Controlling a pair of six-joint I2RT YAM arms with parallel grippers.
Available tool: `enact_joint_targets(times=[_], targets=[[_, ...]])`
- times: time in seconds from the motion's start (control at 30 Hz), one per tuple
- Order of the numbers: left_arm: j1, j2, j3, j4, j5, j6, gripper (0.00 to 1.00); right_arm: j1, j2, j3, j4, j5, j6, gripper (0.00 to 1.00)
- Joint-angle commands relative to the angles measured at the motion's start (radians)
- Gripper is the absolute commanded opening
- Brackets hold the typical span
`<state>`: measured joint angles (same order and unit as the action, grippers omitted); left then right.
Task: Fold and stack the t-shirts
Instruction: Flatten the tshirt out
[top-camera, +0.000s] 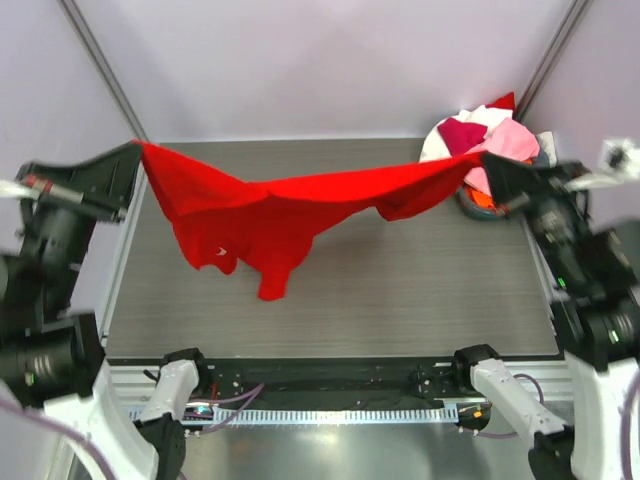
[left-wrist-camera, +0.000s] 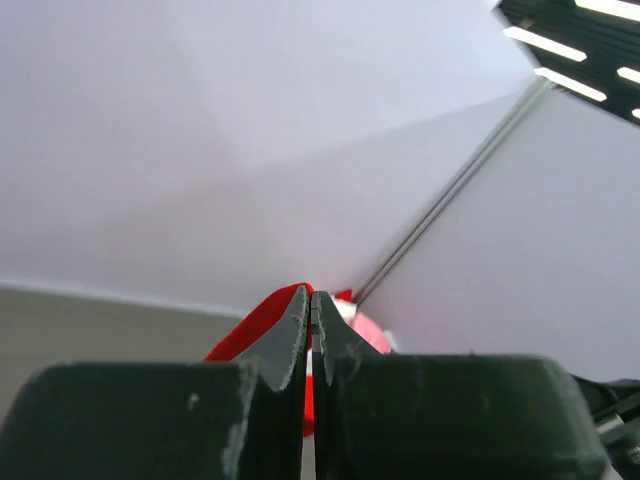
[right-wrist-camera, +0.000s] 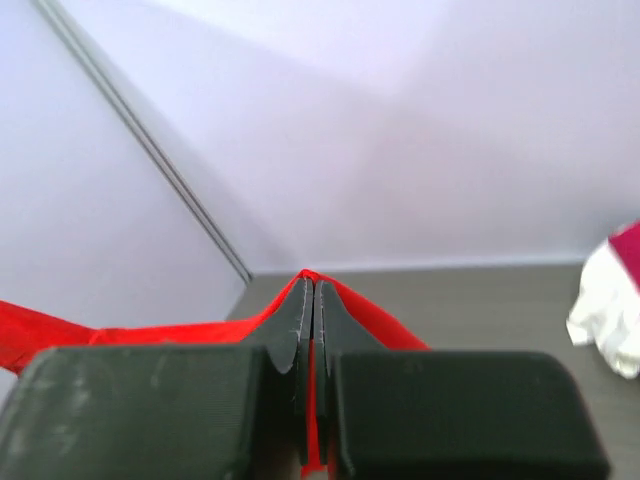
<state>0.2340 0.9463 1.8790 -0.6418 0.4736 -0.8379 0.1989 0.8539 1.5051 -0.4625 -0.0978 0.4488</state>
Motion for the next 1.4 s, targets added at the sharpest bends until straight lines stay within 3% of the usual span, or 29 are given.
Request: enact_joint_targets(times=[0.0, 0.2, 0.43, 0.73, 0.83, 1.0, 1.17, 1.23, 1.37], targets=[[0.002, -0.095, 0.040, 0.125, -0.041, -0.029, 0.00, -0.001, -0.166, -0.054, 0.071, 0.029, -0.018, 0.01], [-0.021, -0.150, 0.106, 0.178, -0.105, -0.010, 0.00, -0.001, -0.308, -0.085, 0.073, 0.138, -0.051, 0.01], [-0.021, -0.123, -0.064, 0.278, -0.132, -0.095, 0.00, -0.001, -0.323, -0.134, 0.076, 0.208, -0.056, 0.01], [-0.021, 0.193, -0.429, 0.292, -0.063, -0.107, 0.01, -0.001, -0.011, -0.284, 0.104, 0.195, 0.065, 0.01], [-0.019, 0.333, -0.446, 0.333, -0.017, -0.115, 0.01, -0.001, 0.144, -0.276, 0.145, 0.185, 0.099, 0.01], [-0.021, 0.509, -0.266, 0.361, -0.013, -0.168, 0.01, -0.001, 0.356, -0.102, 0.196, 0.164, 0.105, 0.01], [-0.015, 0.653, 0.199, 0.341, -0.033, -0.245, 0.00, -0.012, 0.539, 0.266, 0.188, 0.159, 0.102, 0.01], [-0.013, 0.672, 0.293, 0.422, -0.041, -0.312, 0.00, -0.022, 0.566, 0.378, 0.186, 0.158, 0.116, 0.01], [-0.013, 0.693, 0.336, 0.524, -0.092, -0.401, 0.00, -0.035, 0.608, 0.445, 0.188, 0.141, 0.134, 0.01]])
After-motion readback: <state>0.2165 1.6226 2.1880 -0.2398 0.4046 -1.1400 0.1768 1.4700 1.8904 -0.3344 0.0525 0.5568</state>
